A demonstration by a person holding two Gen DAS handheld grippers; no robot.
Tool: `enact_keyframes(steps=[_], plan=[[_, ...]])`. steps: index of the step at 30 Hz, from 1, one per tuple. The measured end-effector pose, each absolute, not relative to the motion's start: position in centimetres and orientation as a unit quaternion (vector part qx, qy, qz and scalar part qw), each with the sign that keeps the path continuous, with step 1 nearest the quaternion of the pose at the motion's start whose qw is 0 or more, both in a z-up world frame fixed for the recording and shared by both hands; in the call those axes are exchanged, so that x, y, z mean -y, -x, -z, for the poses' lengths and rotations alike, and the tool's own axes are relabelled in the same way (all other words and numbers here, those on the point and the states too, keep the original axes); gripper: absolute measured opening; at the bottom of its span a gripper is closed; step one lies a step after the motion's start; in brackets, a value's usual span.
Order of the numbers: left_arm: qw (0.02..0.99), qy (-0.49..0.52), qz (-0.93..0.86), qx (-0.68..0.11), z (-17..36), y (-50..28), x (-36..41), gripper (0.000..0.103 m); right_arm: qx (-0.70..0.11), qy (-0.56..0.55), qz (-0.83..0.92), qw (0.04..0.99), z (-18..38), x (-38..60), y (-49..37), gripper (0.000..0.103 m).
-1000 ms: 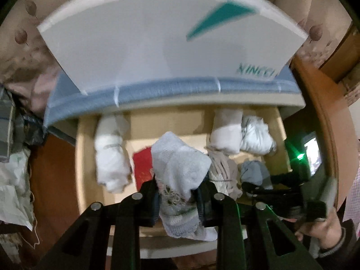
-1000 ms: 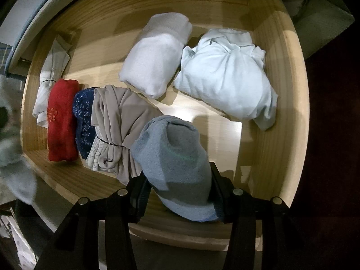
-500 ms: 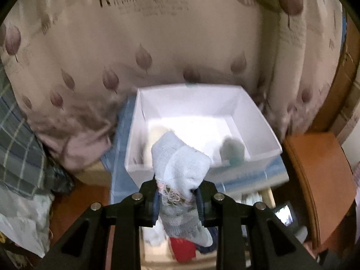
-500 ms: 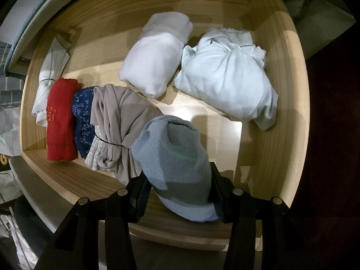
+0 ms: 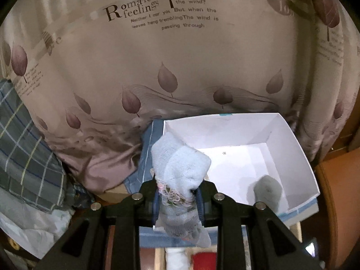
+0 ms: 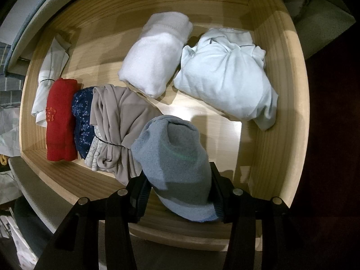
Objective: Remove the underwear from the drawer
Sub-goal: 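Carry the white floral sock into the white box with the left tool and release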
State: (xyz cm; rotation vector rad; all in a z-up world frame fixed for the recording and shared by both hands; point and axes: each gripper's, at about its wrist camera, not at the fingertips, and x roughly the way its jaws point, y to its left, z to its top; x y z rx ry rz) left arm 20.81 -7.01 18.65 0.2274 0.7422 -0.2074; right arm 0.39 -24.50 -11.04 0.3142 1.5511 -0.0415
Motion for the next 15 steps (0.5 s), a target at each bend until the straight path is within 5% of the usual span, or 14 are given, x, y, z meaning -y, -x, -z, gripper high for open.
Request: enact_keyframes(steps=[15], plan=[[0.890,-0.119,0.102,-0.428,-12.6,-24.7,7.9,0.029,-0.702,-0.153,0.021,0.695,11.6,25.0,-0.7,0.046]])
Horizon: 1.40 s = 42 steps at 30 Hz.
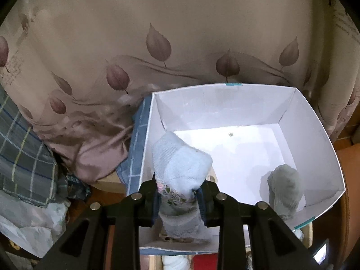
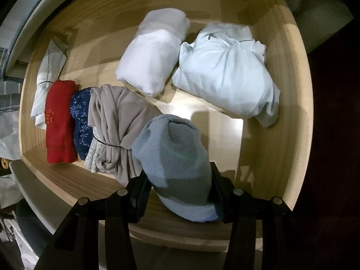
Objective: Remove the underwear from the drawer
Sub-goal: 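Carry the white floral sock into the white box with the left tool and release, then drop the grey-blue sock in the box with right tool while left tool returns to drawer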
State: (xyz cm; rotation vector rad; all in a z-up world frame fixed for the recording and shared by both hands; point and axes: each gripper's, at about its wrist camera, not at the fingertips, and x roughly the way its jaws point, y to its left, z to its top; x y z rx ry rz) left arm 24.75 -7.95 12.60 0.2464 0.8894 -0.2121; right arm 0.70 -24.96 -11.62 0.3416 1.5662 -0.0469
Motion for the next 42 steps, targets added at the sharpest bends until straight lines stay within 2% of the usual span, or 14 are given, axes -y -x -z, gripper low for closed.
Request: enact_keyframes(steps=[3,8,10,26,35,42], plan=[[0.887,-0.115,0.108,-0.434,-12.4,-24.8,8.0,0.031,-0.702,-0.156,0.022,0.694,11.8,25.0,-0.7,0.046],[0.885,-0.117,0.115,-0.435,-12.6,-24.3,8.1,0.046,-0.704,-0.156,0.025,0.692,12.1,25.0,-0.9,0.046],[0.885,-0.115,0.119,-0.435,-12.8,-24.2,8.0,0.048,-0.705,-0.156,0.026,0.692,12.1,25.0,-0.9,0.046],[0.888,-0.103,0.127,-0.429,-15.2,-20.4,4.7,0.051,-0.708,-0.147,0.034,0.690,12.4,24.4,-1.3,0.046],[0.870,-0.091,0.111,-0.472,-9.9,-16.1,0.8,0.051,-0.706,-0.134,0.041,0.694,12.2,23.7,-1.5,0.046],[0.873,-0.091,0.079,-0.473,-5.0,-12.6,-0.5,0.051,-0.679,-0.133,0.049,0.720,10.6,23.6,-1.3,0.045]])
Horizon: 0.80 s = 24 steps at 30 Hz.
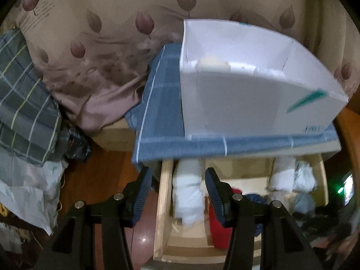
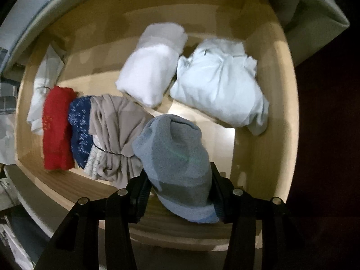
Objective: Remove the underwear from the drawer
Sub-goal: 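Drop the grey-blue sock in the box with right tool while left tool returns to drawer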
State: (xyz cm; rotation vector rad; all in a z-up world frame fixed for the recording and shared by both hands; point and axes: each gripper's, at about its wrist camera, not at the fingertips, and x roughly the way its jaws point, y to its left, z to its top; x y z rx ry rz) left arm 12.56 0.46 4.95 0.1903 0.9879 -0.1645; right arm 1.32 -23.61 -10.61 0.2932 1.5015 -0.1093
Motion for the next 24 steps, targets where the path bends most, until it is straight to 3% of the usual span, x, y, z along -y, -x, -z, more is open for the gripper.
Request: enact_keyframes(steps=[15,24], plan=[[0.857,-0.068,0.087,-0.504,0.8,-8.7,0.7,0.051,-0.535,-0.115,0.038,0.836,1.6,23.3,-0.3,0.044],[0.859,-0.052,0.059,-0.505,1.7,-7.7,0.2,0.051,-0.433,-0.082,0.028,0.897,-10.0,23.4,-1.4,0.044]])
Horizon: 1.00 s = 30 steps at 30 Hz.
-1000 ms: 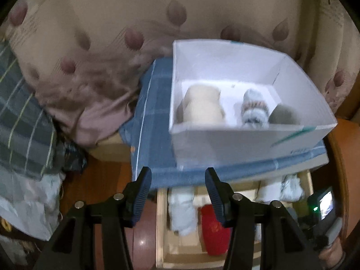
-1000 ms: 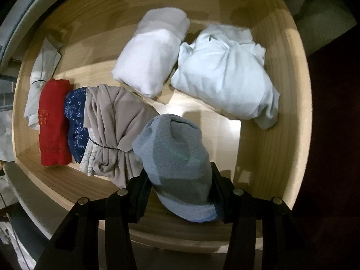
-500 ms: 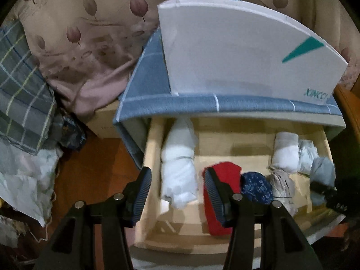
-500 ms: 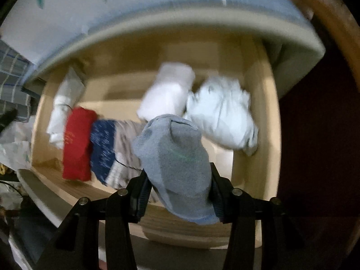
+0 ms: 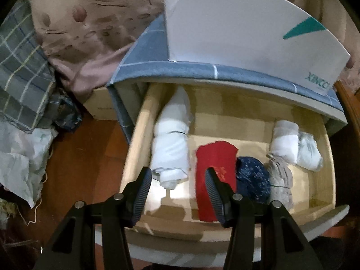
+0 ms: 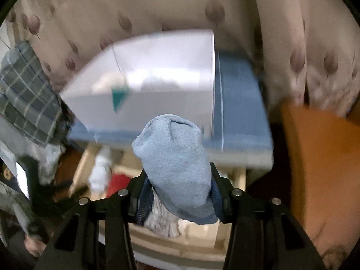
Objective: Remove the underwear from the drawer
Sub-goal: 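Drop the grey-blue sock in the box with right tool while left tool returns to drawer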
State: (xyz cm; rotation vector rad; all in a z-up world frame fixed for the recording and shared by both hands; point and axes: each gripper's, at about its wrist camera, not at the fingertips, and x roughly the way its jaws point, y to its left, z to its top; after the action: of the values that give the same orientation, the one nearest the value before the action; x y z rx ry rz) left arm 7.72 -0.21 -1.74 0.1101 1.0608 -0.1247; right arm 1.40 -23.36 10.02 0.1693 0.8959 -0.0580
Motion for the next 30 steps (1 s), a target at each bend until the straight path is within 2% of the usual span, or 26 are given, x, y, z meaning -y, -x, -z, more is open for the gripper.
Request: enact_keyframes(steps=[7,12,21,30], plan=[[0.864,-0.056,0.039,-0.498,1.8,-7.7,-0.1,0.051,-0.373,-0.063,0.021,0.925,-17.1,23.0,-4.2,0.044],[0.871,-0.045,0.035,-0.487,1.6,-7.6,-0.5,0.051,-0.376,-0.072,0.016,0.924,-18.4,22.6,-9.0,0.044],[0.875,-0.018,0.031,-0.483,1.4,-7.6,-1.5,0.051,-0.439,-0.102,0.013,0.892,-14.5,23.1,-15.5,0.045],[0.873,0.000,0.038,-0.486,1.6,-7.8,-1.9,0.051,-0.492,-0.103,0.017,0.864,-10.6,23.1,-18.1,0.047]])
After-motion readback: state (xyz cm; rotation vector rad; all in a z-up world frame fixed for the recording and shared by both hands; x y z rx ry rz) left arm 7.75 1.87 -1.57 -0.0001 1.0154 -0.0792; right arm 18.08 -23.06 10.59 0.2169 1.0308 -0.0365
